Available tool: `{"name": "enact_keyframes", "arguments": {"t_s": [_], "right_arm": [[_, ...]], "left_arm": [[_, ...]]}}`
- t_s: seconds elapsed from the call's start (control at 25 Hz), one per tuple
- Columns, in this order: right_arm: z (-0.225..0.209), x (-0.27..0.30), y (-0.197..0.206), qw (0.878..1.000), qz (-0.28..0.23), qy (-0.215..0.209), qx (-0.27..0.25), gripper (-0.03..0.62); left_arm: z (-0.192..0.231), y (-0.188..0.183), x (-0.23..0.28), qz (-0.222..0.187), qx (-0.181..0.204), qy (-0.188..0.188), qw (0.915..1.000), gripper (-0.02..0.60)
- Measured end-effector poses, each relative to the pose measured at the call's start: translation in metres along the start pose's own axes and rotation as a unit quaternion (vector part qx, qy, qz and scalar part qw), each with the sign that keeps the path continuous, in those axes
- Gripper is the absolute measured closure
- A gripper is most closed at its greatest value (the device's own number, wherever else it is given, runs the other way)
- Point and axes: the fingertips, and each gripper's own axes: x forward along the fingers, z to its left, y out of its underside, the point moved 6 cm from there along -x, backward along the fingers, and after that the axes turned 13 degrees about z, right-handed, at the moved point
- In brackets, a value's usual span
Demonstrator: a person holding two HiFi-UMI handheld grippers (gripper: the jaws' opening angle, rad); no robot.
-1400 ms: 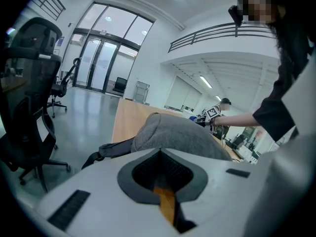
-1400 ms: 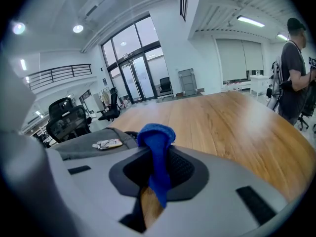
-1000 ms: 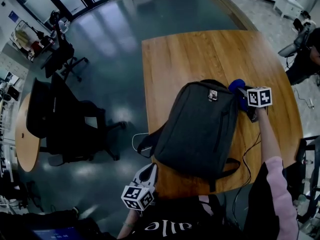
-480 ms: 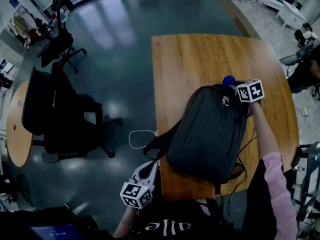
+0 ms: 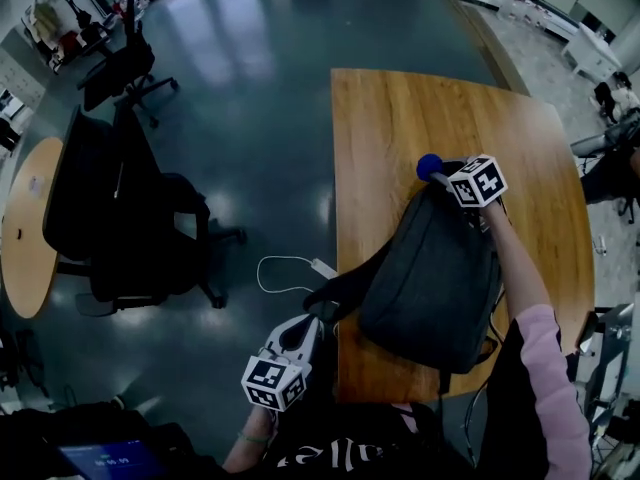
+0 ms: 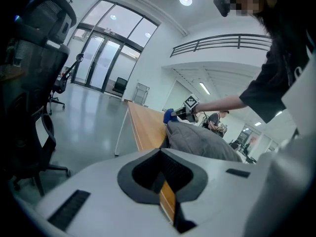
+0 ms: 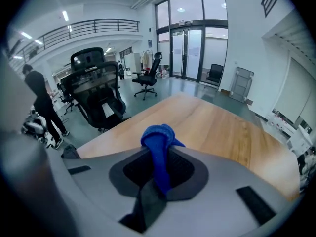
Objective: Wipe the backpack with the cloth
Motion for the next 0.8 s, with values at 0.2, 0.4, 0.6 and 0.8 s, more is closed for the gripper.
{"name": "enact_keyframes", "arguments": {"t_s": [0.2, 0.4, 0.6, 0.8], "right_arm": [[0.02, 0.005, -0.01, 1.0, 0.005, -0.017, -0.021, 0.54], [0.047, 0.008, -0.01, 0.999, 0.029, -0.018, -0.025, 0.54], [0.086, -0.006, -0.001, 0.998, 0.029, -0.033, -0.046, 0.54], [0.134, -0.029, -0.004, 0.997, 0.005, -0.057, -0.052, 0.54]], "left_arm": [[0.005, 0.004, -0.001, -0.007, -0.006, 0.0, 1.0, 0.583], [0.024, -0.002, -0.009, -0.013, -0.007, 0.005, 0.9999, 0.583], [0.03, -0.001, -0.012, -0.011, 0.0, 0.02, 0.9997, 0.583], [0.035, -0.008, -0.017, -0.008, 0.013, 0.035, 0.9993, 0.583]]}}
